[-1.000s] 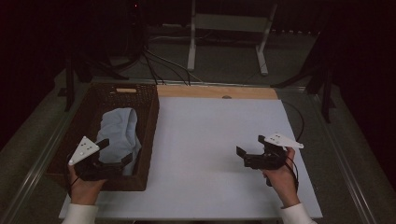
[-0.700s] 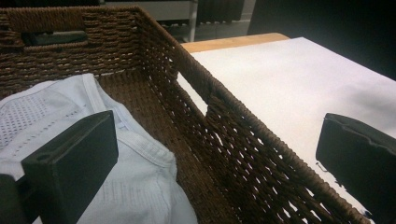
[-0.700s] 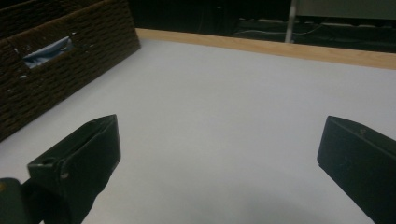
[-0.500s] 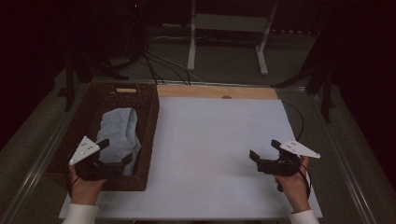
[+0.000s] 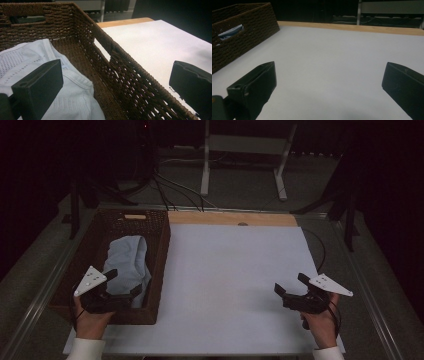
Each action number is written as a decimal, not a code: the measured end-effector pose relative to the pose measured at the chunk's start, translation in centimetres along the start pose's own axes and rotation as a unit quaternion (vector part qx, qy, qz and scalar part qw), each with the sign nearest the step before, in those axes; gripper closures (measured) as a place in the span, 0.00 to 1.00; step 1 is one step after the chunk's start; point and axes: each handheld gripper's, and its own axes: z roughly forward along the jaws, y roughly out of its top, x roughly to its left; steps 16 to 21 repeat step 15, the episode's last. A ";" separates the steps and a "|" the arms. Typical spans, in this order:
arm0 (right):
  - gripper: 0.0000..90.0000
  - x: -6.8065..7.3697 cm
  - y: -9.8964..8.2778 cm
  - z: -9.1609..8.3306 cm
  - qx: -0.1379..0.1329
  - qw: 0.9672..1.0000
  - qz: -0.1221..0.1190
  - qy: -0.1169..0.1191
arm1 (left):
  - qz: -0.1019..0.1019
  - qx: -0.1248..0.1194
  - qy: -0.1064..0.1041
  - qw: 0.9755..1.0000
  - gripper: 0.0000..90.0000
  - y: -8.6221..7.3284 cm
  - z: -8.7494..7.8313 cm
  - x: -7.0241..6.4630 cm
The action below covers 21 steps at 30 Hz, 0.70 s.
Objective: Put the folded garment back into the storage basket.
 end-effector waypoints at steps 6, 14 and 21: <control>0.00 -0.1 0.0 -0.2 -0.004 1.000 0.000 0.000 | 0.000 0.000 -0.001 1.000 0.00 0.0 0.0 0.0; 0.00 -0.1 -0.2 -0.2 -0.003 1.000 -0.001 -0.001 | -0.001 0.001 0.001 1.000 0.00 0.0 0.0 0.0; 0.00 0.0 -0.2 -0.2 -0.002 1.000 -0.005 -0.003 | -0.001 0.002 0.001 1.000 0.00 0.0 0.0 0.0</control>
